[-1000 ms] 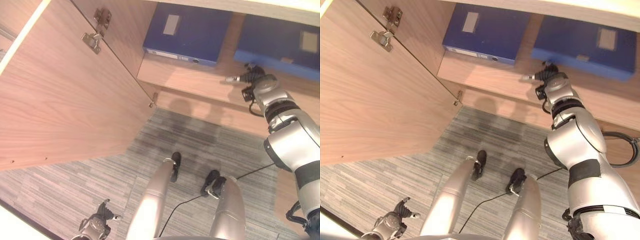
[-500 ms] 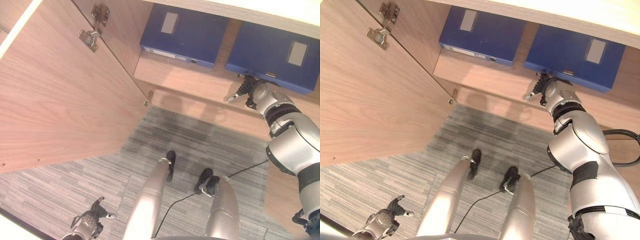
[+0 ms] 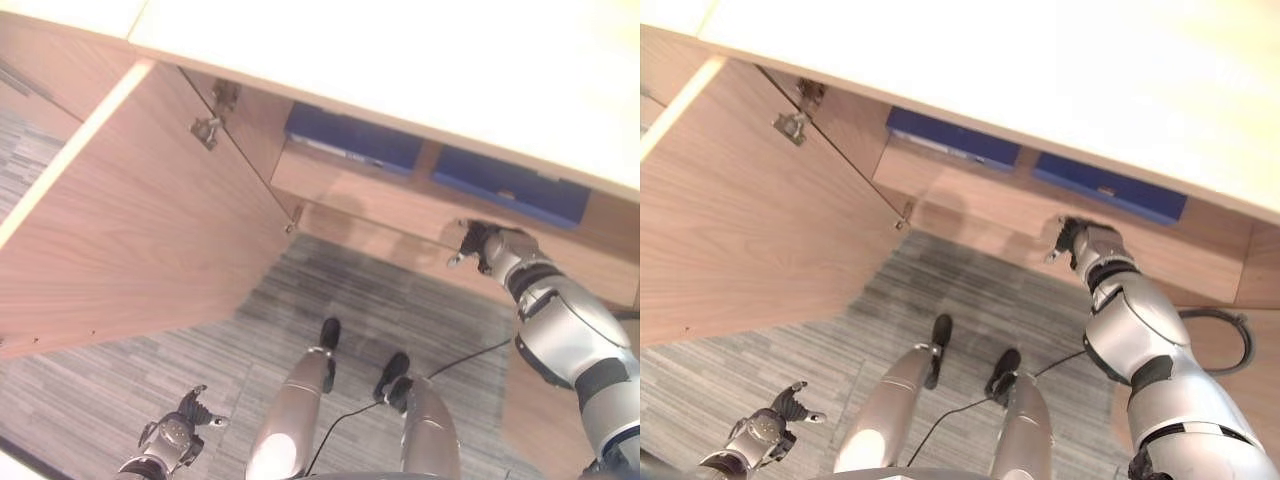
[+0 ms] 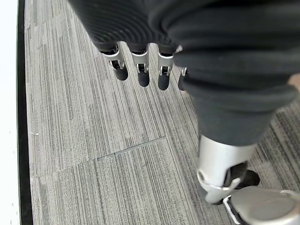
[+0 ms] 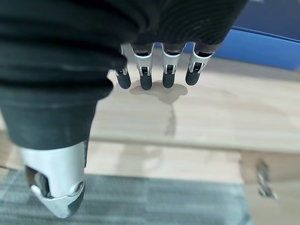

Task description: Put the empty folder in the office cabinet

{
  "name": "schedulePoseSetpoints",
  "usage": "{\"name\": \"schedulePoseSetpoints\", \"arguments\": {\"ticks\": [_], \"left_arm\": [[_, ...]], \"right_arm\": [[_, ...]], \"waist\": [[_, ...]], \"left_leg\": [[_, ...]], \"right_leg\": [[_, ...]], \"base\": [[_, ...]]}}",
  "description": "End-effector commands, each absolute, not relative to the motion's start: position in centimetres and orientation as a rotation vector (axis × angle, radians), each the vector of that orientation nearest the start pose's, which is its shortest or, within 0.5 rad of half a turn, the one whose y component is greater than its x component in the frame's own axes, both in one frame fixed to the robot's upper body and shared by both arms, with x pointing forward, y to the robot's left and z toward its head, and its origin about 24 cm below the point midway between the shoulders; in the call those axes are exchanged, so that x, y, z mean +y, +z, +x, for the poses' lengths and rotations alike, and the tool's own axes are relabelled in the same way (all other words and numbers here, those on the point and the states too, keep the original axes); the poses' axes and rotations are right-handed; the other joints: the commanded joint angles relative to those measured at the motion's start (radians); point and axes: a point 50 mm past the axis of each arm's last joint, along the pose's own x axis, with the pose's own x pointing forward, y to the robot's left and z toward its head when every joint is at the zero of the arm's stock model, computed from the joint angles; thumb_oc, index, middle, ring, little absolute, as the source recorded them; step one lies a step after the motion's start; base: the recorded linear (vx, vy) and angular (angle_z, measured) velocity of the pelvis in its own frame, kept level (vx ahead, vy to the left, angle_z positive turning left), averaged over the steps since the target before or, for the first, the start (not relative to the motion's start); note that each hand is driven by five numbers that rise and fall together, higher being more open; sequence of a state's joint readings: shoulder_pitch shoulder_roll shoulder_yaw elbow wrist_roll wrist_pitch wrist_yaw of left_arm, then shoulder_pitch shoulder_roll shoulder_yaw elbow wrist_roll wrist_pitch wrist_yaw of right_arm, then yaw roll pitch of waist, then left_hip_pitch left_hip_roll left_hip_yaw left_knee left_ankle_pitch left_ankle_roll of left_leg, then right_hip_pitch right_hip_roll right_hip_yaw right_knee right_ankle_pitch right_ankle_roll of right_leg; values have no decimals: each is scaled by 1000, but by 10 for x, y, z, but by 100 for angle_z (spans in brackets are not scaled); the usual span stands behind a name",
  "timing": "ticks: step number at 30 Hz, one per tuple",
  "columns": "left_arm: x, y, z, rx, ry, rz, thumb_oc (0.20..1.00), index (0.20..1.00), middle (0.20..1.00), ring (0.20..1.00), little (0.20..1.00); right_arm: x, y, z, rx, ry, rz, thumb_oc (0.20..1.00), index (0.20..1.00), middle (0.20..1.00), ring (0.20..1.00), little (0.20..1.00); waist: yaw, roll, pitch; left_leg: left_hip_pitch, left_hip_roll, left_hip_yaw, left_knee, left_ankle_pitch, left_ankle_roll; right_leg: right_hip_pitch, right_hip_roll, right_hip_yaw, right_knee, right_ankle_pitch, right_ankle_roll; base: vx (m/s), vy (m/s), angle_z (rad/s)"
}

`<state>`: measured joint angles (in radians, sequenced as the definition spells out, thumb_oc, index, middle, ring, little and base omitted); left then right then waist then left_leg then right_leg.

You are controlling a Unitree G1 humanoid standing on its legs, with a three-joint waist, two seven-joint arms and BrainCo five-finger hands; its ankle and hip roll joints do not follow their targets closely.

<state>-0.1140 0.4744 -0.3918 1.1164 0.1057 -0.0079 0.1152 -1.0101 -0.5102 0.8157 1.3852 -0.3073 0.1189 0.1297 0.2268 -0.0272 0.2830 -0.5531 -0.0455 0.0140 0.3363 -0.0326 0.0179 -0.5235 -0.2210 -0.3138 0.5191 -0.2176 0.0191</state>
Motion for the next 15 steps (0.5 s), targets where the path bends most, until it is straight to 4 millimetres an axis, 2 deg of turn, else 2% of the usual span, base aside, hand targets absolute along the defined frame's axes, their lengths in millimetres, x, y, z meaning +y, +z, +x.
{"name": "schedulePoseSetpoints", "arguments": {"ticks": [1, 3, 7, 9, 10, 11, 15], "left_arm": [[306, -123, 132, 1119, -47, 861, 1000, 1000, 1000, 1000, 1000], [306, -124, 131, 1128, -55, 860, 1000, 1000, 1000, 1000, 1000], [299, -129, 130, 1147, -79, 848, 1000, 1000, 1000, 1000, 1000], [295, -132, 126, 1165, -98, 840, 1000, 1000, 1000, 1000, 1000], [290, -135, 122, 1182, -117, 830, 1000, 1000, 1000, 1000, 1000], [291, -136, 121, 1184, -118, 830, 1000, 1000, 1000, 1000, 1000], [285, -143, 105, 1240, -163, 819, 1000, 1000, 1000, 1000, 1000]], "right_arm": [[-296, 55, 355, 822, 83, -1408, 1000, 1000, 1000, 1000, 1000], [-297, 50, 352, 832, 90, -1397, 1000, 1000, 1000, 1000, 1000], [-289, 17, 335, 878, 164, -1359, 1000, 1000, 1000, 1000, 1000], [-282, -2, 324, 911, 211, -1347, 1000, 1000, 1000, 1000, 1000], [-279, -18, 313, 941, 242, -1327, 1000, 1000, 1000, 1000, 1000], [-279, -18, 313, 942, 243, -1327, 1000, 1000, 1000, 1000, 1000], [-276, -51, 282, 1027, 290, -1258, 1000, 1000, 1000, 1000, 1000]], "waist": [[6, 31, -12], [3, 32, -13], [-16, 30, -41], [-27, 28, -63], [-33, 26, -82], [-33, 26, -81], [-42, 14, -132]], "left_leg": [[119, 63, 6, -133, -3, -33], [150, 72, 3, -158, 11, -40], [249, 98, 0, -242, 55, -57], [301, 107, 2, -286, 74, -67], [337, 115, 6, -311, 90, -75], [341, 116, 6, -314, 92, -76], [413, 133, 10, -358, 99, -84]], "right_leg": [[148, 7, -36, -179, 51, 25], [188, 16, -47, -214, 56, 25], [292, 52, -67, -306, 65, 26], [351, 76, -75, -365, 72, 26], [392, 97, -83, -408, 75, 25], [397, 98, -84, -413, 76, 24], [486, 150, -83, -510, 90, 22]], "base": [[37, -83, 16], [24, -75, 7], [62, -101, 0], [75, -118, 6], [55, -96, -3], [29, -105, -3], [30, -93, 4]]}}
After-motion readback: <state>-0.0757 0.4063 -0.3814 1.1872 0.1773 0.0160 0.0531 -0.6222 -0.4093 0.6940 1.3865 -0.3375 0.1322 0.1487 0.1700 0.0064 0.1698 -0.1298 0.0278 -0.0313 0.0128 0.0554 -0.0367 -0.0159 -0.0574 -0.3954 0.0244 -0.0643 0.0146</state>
